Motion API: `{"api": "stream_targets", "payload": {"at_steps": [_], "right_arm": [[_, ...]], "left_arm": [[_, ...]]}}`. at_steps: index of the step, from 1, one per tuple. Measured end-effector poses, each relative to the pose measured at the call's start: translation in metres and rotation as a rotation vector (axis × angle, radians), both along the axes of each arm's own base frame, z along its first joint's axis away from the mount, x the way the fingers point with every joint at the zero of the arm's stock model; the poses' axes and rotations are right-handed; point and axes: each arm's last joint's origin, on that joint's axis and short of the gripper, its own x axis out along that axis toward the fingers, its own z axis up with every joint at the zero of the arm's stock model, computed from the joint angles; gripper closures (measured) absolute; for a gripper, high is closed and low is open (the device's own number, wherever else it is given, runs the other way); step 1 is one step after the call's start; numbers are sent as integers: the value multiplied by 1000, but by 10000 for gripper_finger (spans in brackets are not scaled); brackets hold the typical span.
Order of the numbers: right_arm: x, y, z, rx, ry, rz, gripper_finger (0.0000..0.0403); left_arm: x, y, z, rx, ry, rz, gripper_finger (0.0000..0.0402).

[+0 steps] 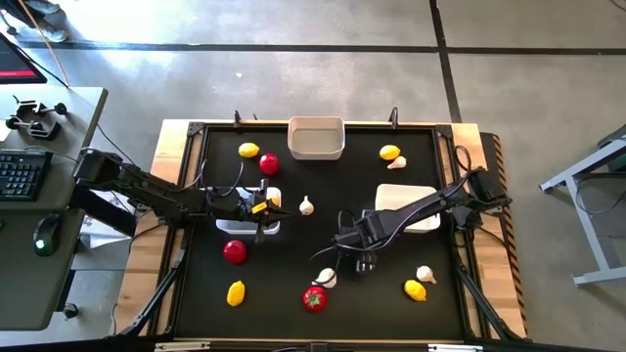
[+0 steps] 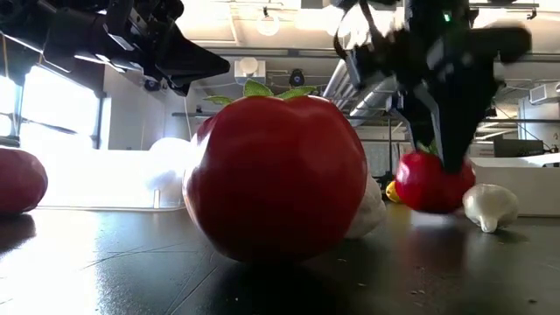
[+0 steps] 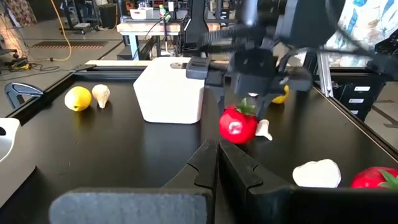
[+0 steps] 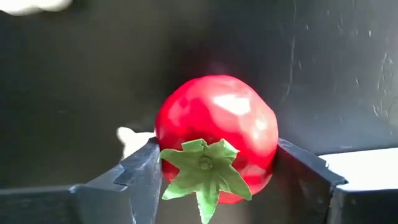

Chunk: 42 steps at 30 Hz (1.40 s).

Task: Sort produce into baskets
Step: Put the red tomato into the bottom right white bin

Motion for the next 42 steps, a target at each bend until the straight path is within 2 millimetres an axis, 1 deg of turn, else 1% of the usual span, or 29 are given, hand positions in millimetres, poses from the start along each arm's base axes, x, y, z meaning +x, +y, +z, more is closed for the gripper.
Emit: {"api": "stream_targets", "payload": {"at_steps": [6, 11, 14, 17, 19, 21, 24, 26, 29, 32, 35, 39, 42], "right_arm": [[7, 3, 38, 35, -13, -26, 161], [0, -2, 82, -31, 24, -86, 162], [-14, -12, 115, -68, -4, -146, 162], [-36, -28, 140, -85, -34, -230, 162], [-52, -40, 150, -87, -63, -294, 162], [-68, -53, 154, -89, -81, -353, 162], [-91, -72, 147, -87, -85, -447, 162], [-104, -83, 134, -71, -72, -502, 162], [-116, -96, 111, -7, -112, -566, 162], [-123, -110, 87, 32, -142, -636, 162], [-128, -123, 63, 26, -133, -704, 162], [-126, -137, 37, 43, -177, -772, 162], [-125, -144, 23, 72, -227, -816, 162]], "left_arm": [[0, 0, 0, -2, -2, 0, 401], [0, 0, 0, 18, -3, -3, 401], [0, 0, 0, 18, -2, -3, 401], [0, 0, 0, 18, -2, -3, 401], [0, 0, 0, 18, -3, -3, 401], [0, 0, 0, 18, -3, -3, 401], [0, 0, 0, 18, -3, -3, 401], [0, 0, 0, 11, -3, -2, 401], [0, 0, 0, 10, -2, -2, 401], [0, 0, 0, 11, -2, -2, 401], [0, 0, 0, 10, -3, -2, 401], [0, 0, 0, 7, -2, -1, 401], [0, 0, 0, 3, -2, 0, 401]]}}
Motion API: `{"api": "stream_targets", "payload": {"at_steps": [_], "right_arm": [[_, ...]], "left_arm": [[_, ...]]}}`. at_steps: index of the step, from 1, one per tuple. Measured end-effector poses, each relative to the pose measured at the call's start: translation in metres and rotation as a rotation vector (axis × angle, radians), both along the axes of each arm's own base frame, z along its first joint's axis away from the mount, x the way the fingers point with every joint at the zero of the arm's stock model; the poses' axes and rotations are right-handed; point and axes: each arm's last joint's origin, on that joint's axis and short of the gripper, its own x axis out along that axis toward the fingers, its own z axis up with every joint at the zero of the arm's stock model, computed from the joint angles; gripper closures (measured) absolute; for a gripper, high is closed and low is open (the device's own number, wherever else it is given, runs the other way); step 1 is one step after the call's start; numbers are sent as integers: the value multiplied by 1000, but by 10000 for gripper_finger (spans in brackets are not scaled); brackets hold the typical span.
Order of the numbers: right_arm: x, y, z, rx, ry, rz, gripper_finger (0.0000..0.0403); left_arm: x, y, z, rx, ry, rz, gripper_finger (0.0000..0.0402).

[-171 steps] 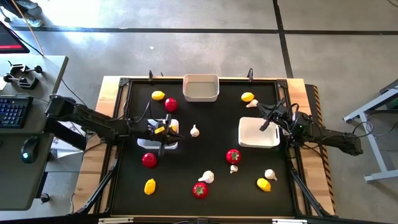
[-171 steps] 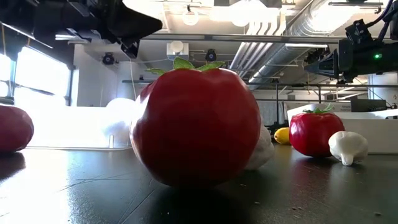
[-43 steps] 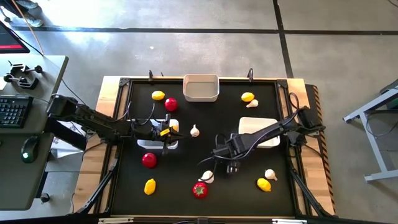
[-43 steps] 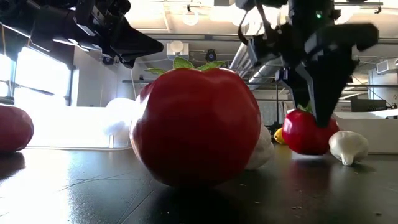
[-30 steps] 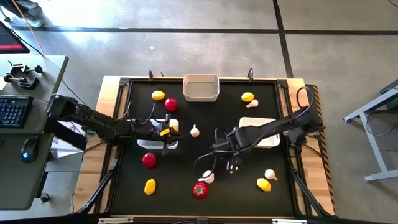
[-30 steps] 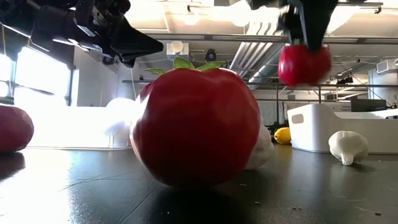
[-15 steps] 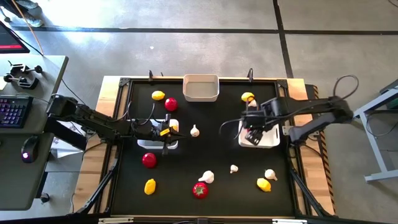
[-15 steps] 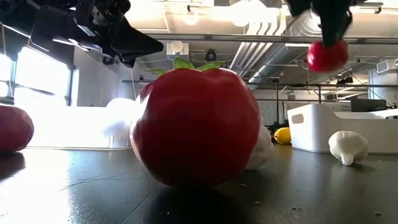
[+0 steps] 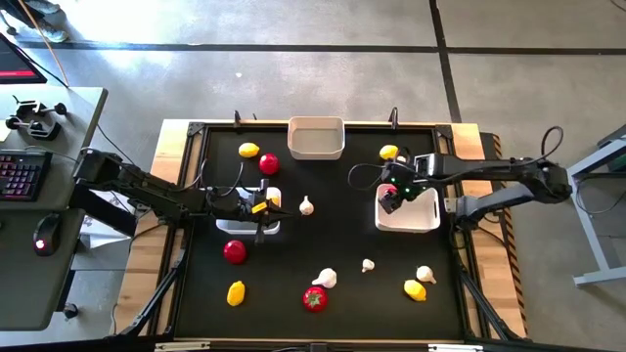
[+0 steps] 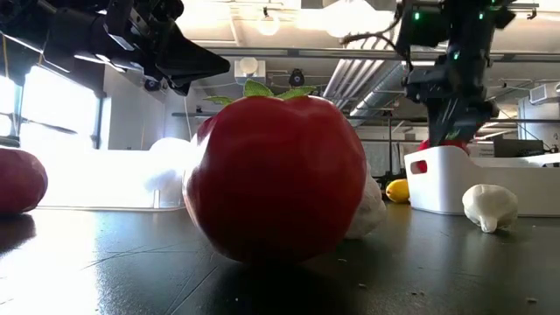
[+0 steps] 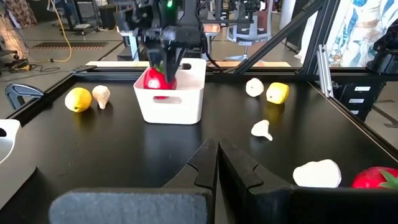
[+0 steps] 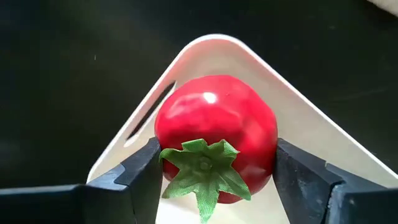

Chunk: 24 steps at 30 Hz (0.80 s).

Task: Sort produce into baskets
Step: Put the red tomato into the bottom right white bin

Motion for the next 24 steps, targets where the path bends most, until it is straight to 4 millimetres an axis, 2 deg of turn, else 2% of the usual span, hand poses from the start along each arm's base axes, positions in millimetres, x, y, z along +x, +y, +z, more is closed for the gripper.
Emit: {"api": "stream_targets", "payload": {"at_steps": [5, 12, 17, 24], "right_arm": [[-3, -5, -18, 26, -24, -88, 162], [-10, -3, -33, 44, 13, -120, 157], [-12, -3, -37, 35, 16, -133, 136], [-11, -3, -37, 24, 11, -155, 83]], "left_arm": [[0, 0, 0, -3, 1, 1, 401], [0, 0, 0, -2, 1, 0, 401], [0, 0, 0, -2, 2, 0, 401], [0, 0, 0, -1, 2, 0, 401]]}}
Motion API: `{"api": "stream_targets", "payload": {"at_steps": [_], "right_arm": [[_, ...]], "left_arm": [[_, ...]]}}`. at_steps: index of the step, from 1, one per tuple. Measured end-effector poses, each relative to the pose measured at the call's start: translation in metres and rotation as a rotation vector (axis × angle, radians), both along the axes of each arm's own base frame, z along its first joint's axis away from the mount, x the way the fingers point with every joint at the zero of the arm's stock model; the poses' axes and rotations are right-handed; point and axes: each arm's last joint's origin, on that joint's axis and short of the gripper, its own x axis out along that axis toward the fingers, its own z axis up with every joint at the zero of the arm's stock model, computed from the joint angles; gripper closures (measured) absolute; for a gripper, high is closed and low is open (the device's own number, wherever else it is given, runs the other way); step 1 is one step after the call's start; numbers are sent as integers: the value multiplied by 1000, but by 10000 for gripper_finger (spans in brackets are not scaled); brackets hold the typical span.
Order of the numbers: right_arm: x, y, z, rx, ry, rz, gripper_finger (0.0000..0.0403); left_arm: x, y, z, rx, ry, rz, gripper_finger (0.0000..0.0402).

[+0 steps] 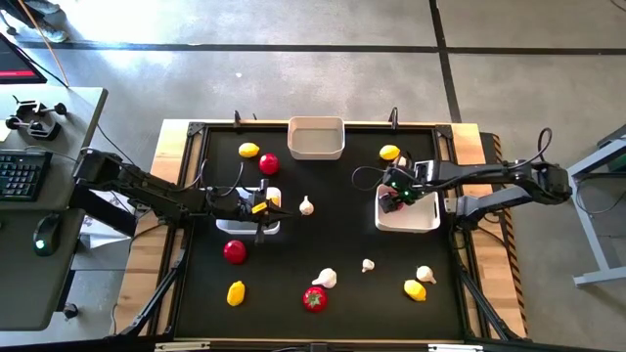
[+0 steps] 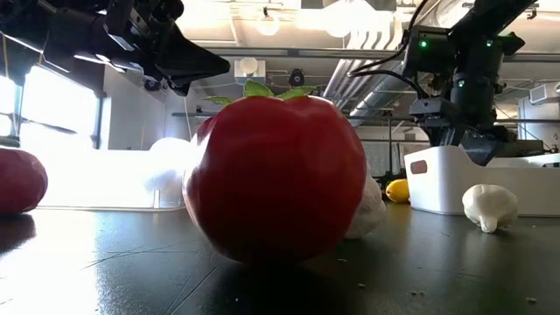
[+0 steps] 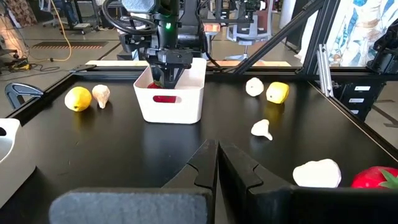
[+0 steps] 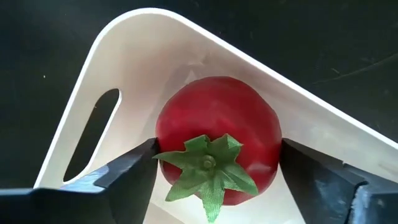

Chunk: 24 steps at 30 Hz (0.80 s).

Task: Sort produce into baskets
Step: Put the red tomato into the bottom right white bin, then put the white garlic into the top left white bin

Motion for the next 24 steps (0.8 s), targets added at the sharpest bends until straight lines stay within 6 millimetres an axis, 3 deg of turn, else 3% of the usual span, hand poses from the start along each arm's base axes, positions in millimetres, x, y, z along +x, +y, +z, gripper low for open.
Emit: {"api": "stream_targets", "payload": {"at_steps": [5, 14, 19, 24], "right_arm": [[5, -1, 14, -18, -9, 31, 58], [16, 0, 74, -153, -3, 81, 62], [22, 14, 95, -216, -42, 147, 90], [30, 37, 93, -293, -114, 207, 153]], "left_arm": [[0, 0, 0, 0, 0, 0, 401], [0, 0, 0, -8, 1, 2, 401], [0, 0, 0, -8, 1, 2, 401], [0, 0, 0, 0, 1, 0, 401]]}}
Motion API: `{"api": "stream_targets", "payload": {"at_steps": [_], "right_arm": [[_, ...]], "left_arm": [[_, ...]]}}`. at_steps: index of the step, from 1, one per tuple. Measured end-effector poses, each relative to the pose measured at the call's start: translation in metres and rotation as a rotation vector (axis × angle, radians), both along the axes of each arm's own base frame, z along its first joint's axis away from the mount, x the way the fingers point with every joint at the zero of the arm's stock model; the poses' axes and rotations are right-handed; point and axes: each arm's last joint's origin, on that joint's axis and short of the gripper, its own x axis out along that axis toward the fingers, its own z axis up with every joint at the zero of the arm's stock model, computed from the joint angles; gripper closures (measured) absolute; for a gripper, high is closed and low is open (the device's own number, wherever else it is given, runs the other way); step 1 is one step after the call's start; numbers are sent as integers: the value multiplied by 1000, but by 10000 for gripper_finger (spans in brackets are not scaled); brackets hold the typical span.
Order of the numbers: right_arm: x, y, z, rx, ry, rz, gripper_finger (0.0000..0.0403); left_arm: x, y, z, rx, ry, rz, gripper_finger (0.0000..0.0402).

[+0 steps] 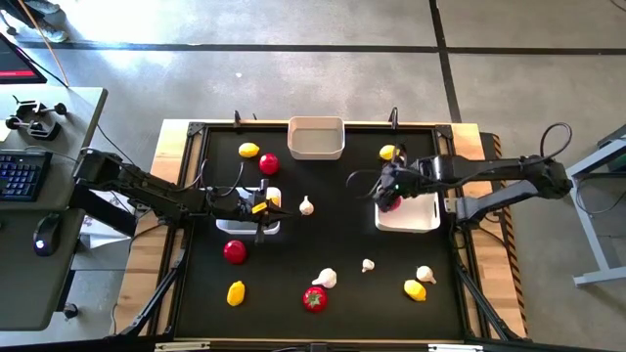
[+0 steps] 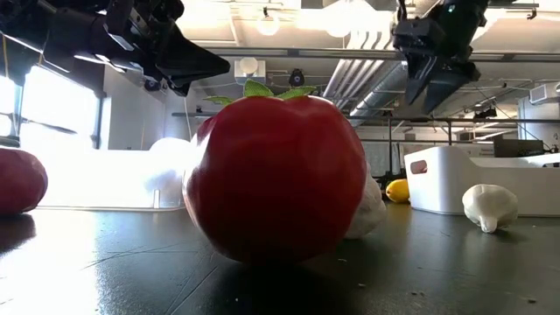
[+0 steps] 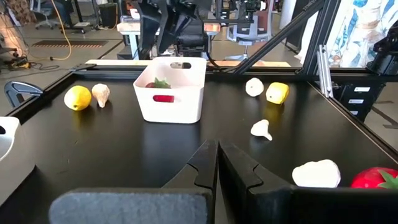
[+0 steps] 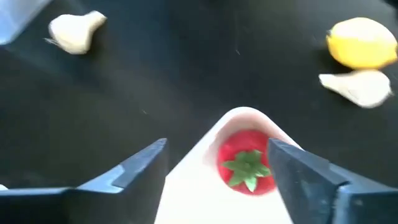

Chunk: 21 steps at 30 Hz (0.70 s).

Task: Sort produce into baskets
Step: Put the white garlic into the top left white bin

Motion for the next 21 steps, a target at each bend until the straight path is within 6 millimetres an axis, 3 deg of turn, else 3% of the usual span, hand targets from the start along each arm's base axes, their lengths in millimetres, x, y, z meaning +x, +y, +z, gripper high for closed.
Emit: {"api": "stream_targets", "payload": {"at_steps": [8, 12, 16, 21], "right_arm": [[17, 33, -16, -169, -229, 88, 316], [20, 37, -17, -263, -271, 103, 385], [15, 14, -16, -328, -204, 41, 392], [0, -37, -22, -239, -38, -18, 389]], "left_arm": [[0, 2, 0, -9, 0, 12, 401], [1, 6, 0, -18, -1, 31, 401], [1, 16, -2, -1, 22, 59, 401], [2, 39, -2, -48, 21, 33, 401]]}}
